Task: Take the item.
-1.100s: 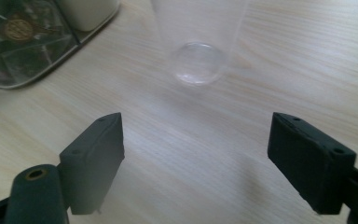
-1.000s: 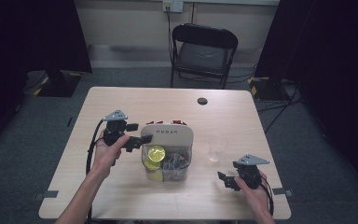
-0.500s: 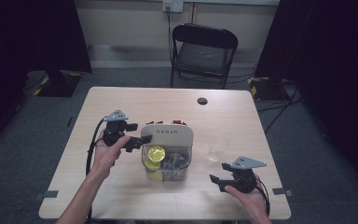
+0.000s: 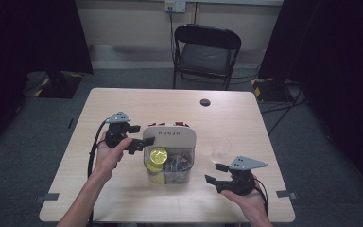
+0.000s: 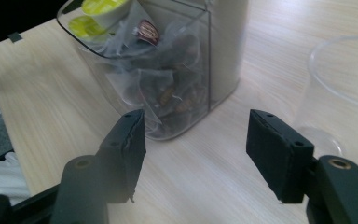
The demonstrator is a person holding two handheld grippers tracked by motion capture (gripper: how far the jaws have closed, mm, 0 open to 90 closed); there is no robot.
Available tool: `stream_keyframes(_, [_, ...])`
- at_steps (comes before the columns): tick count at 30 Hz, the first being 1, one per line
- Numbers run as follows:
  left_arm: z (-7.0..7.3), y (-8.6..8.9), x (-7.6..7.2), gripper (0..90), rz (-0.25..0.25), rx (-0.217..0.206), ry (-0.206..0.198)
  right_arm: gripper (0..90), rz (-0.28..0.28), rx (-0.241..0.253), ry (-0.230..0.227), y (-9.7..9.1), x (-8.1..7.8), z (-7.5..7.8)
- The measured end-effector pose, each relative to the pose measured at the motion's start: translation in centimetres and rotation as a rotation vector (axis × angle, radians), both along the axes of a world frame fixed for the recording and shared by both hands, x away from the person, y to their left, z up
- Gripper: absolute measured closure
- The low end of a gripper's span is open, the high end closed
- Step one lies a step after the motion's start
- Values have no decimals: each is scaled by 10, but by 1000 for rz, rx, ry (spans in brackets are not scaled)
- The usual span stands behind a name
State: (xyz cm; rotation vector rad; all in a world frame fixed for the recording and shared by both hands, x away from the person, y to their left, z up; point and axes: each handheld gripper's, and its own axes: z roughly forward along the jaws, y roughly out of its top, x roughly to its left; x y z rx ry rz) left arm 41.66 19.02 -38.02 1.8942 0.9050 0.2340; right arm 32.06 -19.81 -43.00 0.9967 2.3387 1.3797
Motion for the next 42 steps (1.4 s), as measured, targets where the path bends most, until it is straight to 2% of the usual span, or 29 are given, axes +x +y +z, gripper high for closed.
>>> stream_keyframes(12, [0,-1,1,149,-6,-1,1,492,64,43,-6,15,1,16])
stream_keyframes(23, [0,0,1,150,-6,-4,4,543,139,100,-22,35,6,35])
stream_keyframes(31, [1,-1,1,154,-13,6,-2,589,185,99,-23,55,18,45])
stream_keyframes(33, [0,-1,2,149,-15,-8,4,608,189,99,-20,59,23,45])
stream_keyframes(38, [0,-2,1,150,-12,0,0,631,205,105,-2,70,35,40])
stream_keyframes(40, [0,-3,2,149,-18,3,-4,626,201,70,0,75,41,35])
stream_keyframes(42, [0,-3,2,149,-18,5,-2,602,196,64,16,77,48,31])
